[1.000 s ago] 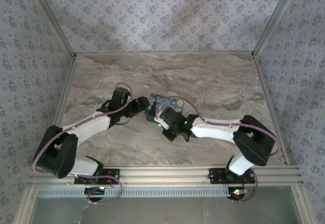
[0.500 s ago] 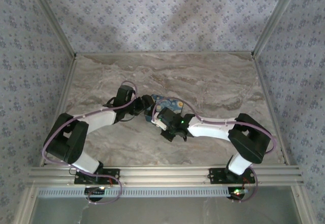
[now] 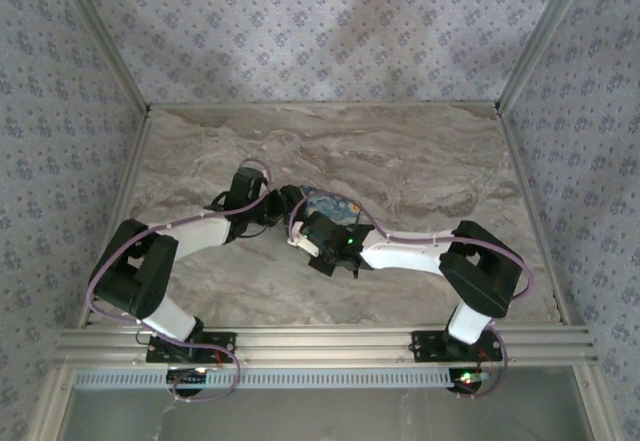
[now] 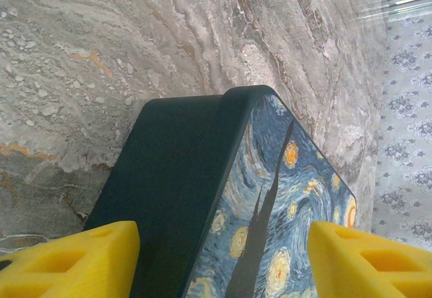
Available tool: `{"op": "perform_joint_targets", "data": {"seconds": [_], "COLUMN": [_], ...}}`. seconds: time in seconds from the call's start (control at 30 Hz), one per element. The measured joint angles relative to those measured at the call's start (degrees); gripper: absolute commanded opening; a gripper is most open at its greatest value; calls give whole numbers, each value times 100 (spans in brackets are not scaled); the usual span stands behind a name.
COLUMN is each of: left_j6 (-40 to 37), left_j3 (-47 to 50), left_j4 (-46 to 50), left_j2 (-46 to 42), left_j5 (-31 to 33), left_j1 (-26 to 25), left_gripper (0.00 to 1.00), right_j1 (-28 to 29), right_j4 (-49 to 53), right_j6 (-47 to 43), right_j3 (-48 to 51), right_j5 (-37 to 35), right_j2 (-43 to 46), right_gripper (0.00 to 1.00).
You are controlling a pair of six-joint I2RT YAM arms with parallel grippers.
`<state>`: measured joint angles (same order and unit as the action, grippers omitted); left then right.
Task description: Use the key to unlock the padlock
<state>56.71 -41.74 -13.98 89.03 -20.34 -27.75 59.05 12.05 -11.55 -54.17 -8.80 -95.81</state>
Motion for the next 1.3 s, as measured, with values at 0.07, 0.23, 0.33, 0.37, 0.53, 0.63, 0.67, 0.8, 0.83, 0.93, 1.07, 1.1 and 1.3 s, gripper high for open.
{"op": "perform_joint_targets", "data": {"seconds": [0.07,0.23,0.33,0.37,0.53,0.63,0.67,0.8,0.83,0.93,1.07,1.1,1.3], "left_j6": [0,-4,-24,-33,-136,-203,-221,-310,-330,-369,-369,-367,-352], "left_j3": [50,236,328,367,592,748,804,986,1021,1117,1220,1237,1300], "left_j4": [0,52,162,221,555,815,920,1333,1436,1694,1961,1996,2070], "left_j2": [-55,-365,-671,-807,-1445,-1858,-2017,-2579,-2710,-3051,-3259,-3265,-3265], "left_j5": [17,48,127,164,321,415,455,614,654,754,839,839,835], "left_j1": [26,153,216,227,240,264,262,291,302,365,450,450,450], "left_gripper": [67,67,68,68,68,69,69,70,70,70,71,71,71], "right_j1": [52,142,149,149,105,-22,-92,-466,-592,-1069,-1694,-1832,-2802], "right_j4": [0,-26,-33,-35,-103,-105,-94,-31,-11,142,479,584,1314], "right_j6": [0,39,136,175,455,649,726,1021,1113,1434,1956,2081,2905], "right_j3": [2,184,343,396,636,754,785,863,892,960,992,994,1005], "right_j5": [-4,-48,-85,-92,-127,-131,-133,-175,-190,-240,-575,-675,-1060], "right_j2": [24,431,785,922,1561,1956,2094,2529,2623,2876,3005,3005,2686], "right_gripper": [0,0,0,0,0,0,0,0,0,0,0,0,0]}}
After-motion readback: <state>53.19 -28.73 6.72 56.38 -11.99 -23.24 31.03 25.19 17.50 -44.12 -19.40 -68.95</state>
